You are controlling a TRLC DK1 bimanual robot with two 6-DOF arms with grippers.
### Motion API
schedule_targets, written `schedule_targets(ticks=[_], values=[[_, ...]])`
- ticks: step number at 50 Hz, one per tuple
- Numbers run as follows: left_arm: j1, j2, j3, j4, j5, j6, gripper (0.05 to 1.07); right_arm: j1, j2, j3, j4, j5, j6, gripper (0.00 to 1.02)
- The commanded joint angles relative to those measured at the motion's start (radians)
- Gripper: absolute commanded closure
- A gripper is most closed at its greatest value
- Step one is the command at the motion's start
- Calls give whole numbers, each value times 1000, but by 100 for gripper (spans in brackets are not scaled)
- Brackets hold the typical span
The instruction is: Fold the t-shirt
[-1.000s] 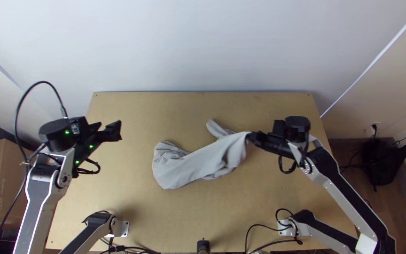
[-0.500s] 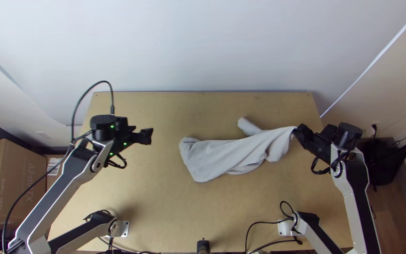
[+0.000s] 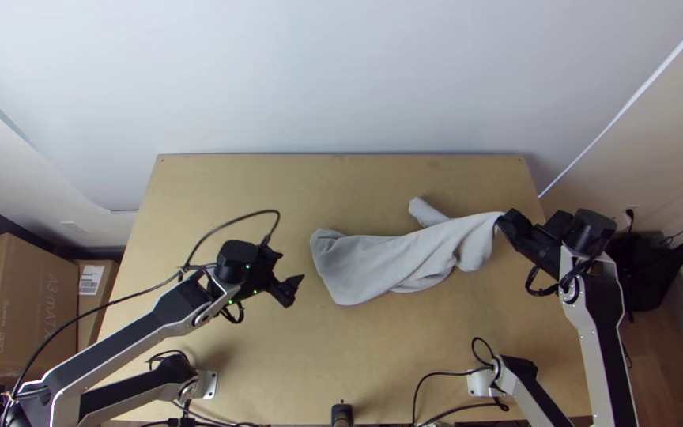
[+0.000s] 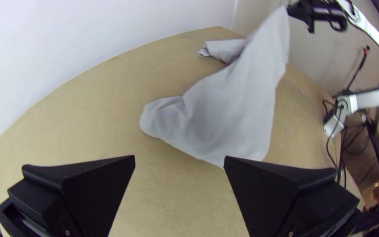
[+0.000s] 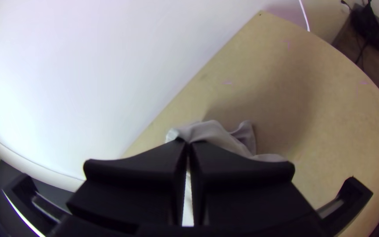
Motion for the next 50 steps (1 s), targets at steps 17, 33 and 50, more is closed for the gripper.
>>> schedule_targets(ticks=[17,33,50], values=[[-232,195,-20,220,-165,179,10,201,2,-2,81,158,12,100],[-357,385,27,289,-229,265,10,247,31,2,138,185,55,100],[-361,577,133,344,-231,269,25,245,29,4,150,185,55,100]])
